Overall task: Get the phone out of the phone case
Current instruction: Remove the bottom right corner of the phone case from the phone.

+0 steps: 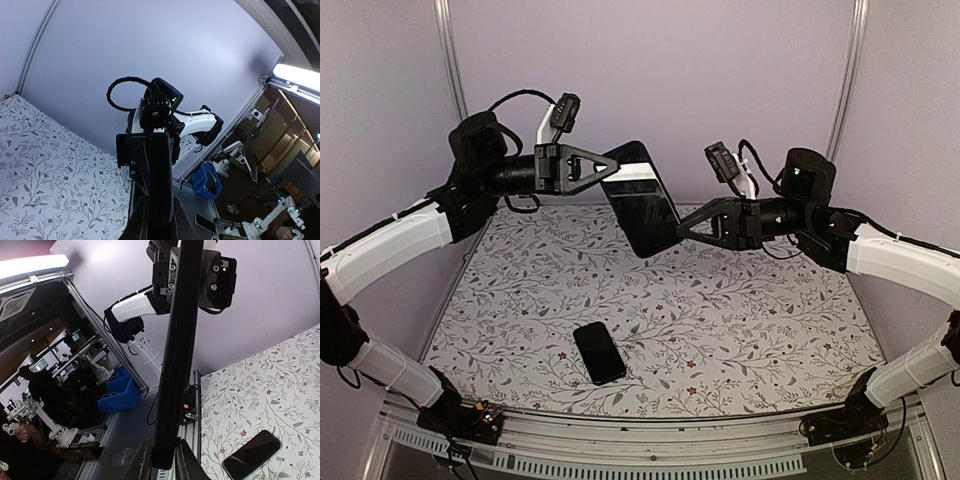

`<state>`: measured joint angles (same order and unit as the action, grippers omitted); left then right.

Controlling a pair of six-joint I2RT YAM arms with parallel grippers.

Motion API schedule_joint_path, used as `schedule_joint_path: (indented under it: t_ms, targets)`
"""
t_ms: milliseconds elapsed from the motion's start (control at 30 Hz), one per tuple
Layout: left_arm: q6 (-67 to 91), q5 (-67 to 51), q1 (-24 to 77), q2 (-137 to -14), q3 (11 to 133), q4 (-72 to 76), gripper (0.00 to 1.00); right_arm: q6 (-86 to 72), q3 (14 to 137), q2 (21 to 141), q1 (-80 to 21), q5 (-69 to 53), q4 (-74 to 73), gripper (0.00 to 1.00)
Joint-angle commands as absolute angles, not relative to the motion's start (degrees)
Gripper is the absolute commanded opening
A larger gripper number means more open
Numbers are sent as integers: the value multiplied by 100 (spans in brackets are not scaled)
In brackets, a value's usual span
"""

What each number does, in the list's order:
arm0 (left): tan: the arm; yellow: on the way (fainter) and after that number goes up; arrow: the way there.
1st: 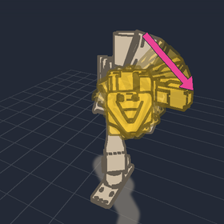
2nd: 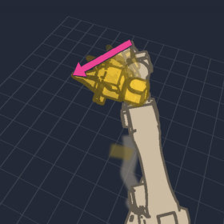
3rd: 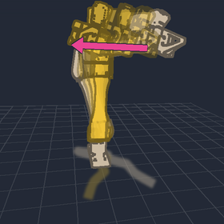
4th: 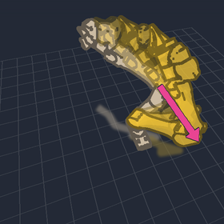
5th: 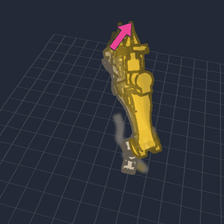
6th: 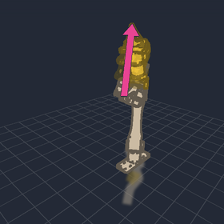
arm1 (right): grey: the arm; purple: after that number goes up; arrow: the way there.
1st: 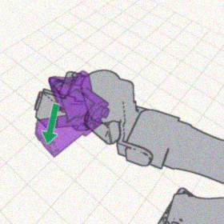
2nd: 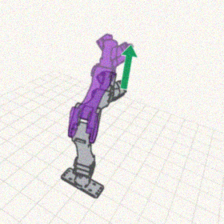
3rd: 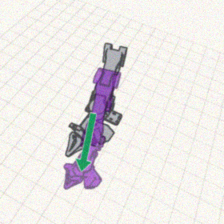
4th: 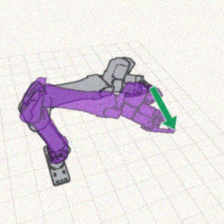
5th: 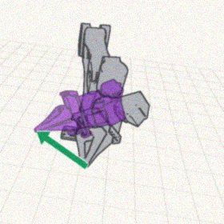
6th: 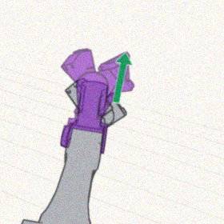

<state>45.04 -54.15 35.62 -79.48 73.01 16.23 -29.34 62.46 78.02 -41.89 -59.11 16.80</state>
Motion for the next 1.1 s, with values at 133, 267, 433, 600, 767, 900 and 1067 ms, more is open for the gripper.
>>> schedule_joint_path:
  t_ms: [133,267,433,600,767,900,1067]
  targets:
    - [4726,-5531,3630,-7737,7247,2249,0,-3148,6214,7717,-4225,-6731,2343,21]
    - [4755,-5554,3638,-7726,7242,2272,0,-3183,6187,7660,-4230,-6732,2408,21]
    - [4788,-5561,3664,-7747,7240,2315,0,-3223,6214,7721,-4227,-6709,2453,12]
    - [4914,-5668,3698,-7785,7236,2484,0,-3292,6203,7765,-4269,-6798,2591,5]
    - [5107,-5815,3759,-7872,7224,2756,0,-3397,6241,7776,-4328,-6984,2843,1]
    - [5375,-5946,3842,-7950,7210,3122,0,-3516,6322,7819,-4383,-7206,3106,0]
    - [5836,-6029,4049,-8046,7163,3745,0,-3487,6458,7887,-4409,-7284,3112,0]
